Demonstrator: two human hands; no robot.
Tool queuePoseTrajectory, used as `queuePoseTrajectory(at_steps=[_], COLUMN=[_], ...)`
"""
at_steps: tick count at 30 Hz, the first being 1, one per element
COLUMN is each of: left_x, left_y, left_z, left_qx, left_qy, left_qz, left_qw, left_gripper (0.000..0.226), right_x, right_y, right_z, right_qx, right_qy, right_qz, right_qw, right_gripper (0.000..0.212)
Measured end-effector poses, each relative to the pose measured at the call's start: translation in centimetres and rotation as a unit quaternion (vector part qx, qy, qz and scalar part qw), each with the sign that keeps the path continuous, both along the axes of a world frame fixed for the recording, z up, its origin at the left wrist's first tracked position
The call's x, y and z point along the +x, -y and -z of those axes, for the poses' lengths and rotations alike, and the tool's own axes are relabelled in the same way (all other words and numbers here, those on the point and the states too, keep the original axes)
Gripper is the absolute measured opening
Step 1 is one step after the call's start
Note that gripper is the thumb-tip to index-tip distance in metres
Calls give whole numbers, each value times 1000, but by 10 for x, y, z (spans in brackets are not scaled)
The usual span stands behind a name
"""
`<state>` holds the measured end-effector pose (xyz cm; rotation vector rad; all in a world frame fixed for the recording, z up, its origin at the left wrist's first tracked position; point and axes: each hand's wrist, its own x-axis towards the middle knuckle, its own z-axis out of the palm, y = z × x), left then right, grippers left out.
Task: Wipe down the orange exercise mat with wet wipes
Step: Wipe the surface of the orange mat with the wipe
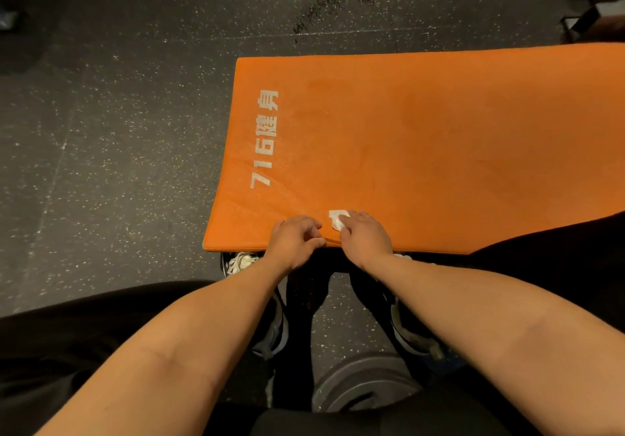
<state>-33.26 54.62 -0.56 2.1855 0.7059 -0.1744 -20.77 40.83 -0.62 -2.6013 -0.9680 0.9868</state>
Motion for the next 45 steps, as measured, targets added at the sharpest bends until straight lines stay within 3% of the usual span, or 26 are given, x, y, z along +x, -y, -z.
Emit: queuePoseTrajectory(at_steps=[4,9,13,16,20,22,26,32,34,38,45], left_x=[-10,-11,-1,13,25,28,36,42,42,45,62], left_y=[5,10,6,7,16,18,11,-7,-15,-26,-38], left_z=[-1,-4,-8,-7,-4,-4,1,14,18,25,26], left_qx=[5,36,29,57,104,117,113,120,131,130,114], left_qy=[-17,-71,-108,-146,-167,-172,-158,-121,-137,-167,-150], left_qz=[3,27,22,17,-1,1,-23,-58,-67,-56,-117], left_qw=[1000,996,994,987,981,978,981,984,980,976,975], left_gripper=[29,8,37,52,50,49,47,58,59,55,55], right_x=[-21,-24,-8,-15,-11,4,31,16,29,49,30], right_y=[6,14,17,10,6,5,-11,-49,-54,-62,-87], right_z=[-6,-2,4,5,6,11,12,18,25,31,43], right_qx=[42,66,-2,19,51,7,-68,-10,-22,-73,-16], right_qy=[17,65,128,101,60,71,52,3,21,36,45], right_qz=[24,-32,41,1,-109,-99,33,-104,-100,11,-109], right_qw=[999,995,991,995,991,993,996,994,995,997,993], right_gripper=[42,38,41,46,49,51,56,54,54,56,55])
